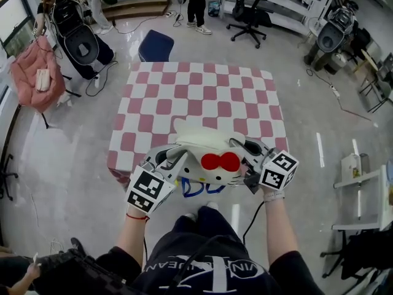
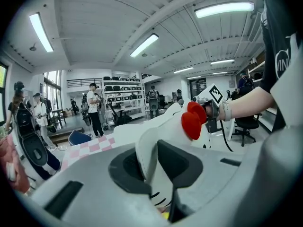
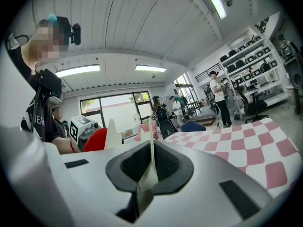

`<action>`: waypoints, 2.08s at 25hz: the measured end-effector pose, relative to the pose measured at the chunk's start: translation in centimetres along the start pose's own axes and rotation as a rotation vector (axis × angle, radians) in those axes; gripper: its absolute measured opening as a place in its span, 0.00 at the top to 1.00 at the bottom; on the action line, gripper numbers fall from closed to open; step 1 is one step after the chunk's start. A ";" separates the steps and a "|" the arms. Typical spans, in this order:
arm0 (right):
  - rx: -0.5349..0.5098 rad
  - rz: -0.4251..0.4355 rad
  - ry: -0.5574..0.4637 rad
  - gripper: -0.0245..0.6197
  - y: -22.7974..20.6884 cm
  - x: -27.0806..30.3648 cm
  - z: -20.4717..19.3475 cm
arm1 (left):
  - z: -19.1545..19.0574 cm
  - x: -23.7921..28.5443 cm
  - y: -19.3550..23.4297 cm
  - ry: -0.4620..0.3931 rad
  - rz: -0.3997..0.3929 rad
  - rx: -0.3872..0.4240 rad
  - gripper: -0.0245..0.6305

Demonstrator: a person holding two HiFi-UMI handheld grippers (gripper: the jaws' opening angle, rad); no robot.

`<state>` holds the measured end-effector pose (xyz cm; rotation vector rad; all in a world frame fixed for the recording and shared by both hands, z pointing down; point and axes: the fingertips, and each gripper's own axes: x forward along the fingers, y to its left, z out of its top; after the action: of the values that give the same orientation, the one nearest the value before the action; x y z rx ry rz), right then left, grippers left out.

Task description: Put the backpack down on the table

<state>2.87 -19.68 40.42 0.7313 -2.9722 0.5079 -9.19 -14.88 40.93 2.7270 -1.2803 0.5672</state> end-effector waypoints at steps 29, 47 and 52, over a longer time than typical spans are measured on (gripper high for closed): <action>0.075 0.089 0.014 0.95 -11.3 6.7 1.3 | 0.5 9.4 7.9 0.049 0.083 -0.029 0.87; 0.006 0.085 0.049 0.95 -17.0 11.1 3.6 | 2.0 13.8 12.7 0.071 0.150 -0.022 0.87; -0.007 0.090 0.062 0.95 -18.1 11.6 3.7 | 2.0 14.7 13.2 0.078 0.162 -0.010 0.87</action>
<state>1.00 -41.17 43.80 0.5727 -2.9577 0.5153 -10.03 -34.60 43.24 2.5813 -1.4897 0.6716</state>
